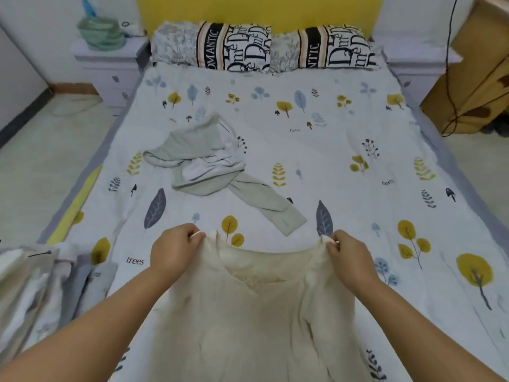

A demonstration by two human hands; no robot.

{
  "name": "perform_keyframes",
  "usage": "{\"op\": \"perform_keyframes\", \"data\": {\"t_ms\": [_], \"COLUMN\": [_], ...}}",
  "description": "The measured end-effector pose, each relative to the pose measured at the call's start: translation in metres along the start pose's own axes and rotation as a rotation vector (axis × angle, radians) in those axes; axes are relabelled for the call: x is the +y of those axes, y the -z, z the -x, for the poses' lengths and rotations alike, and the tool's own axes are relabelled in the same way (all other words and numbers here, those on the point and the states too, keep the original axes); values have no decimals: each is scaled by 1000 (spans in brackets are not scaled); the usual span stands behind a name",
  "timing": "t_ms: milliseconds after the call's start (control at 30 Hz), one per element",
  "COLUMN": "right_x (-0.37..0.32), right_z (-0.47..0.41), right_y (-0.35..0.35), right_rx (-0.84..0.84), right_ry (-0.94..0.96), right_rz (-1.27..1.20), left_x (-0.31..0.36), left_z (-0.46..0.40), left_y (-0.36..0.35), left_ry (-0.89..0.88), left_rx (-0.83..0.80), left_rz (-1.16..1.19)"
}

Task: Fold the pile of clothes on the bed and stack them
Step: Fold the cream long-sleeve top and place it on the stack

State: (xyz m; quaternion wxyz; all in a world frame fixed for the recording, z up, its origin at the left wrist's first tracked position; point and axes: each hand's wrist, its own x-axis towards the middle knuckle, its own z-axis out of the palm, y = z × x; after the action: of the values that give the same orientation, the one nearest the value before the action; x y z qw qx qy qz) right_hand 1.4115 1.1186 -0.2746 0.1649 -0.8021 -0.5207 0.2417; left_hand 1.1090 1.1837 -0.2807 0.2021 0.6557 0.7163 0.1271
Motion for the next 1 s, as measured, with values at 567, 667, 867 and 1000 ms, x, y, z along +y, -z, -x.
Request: {"op": "perform_keyframes", "data": {"t_ms": [567,667,867,1000], "right_x": [84,93,100,91], "right_z": [-80,-74,-112,-119], "right_y": [-140,-151,-124,-119], "right_rx": [-132,-159,150,211], "right_ry": [-477,-346,-105,-155], "right_rz": [142,136,222,168], "left_x": [-67,-82,-66,-48], "left_z": [-72,-62,-80,-75], "left_y": [-149,-163,-153,-156], "left_ry": [319,197,61,63], "left_rx": [-190,-218,88,134], "left_rz": [-288,-163,-82,-170]}}
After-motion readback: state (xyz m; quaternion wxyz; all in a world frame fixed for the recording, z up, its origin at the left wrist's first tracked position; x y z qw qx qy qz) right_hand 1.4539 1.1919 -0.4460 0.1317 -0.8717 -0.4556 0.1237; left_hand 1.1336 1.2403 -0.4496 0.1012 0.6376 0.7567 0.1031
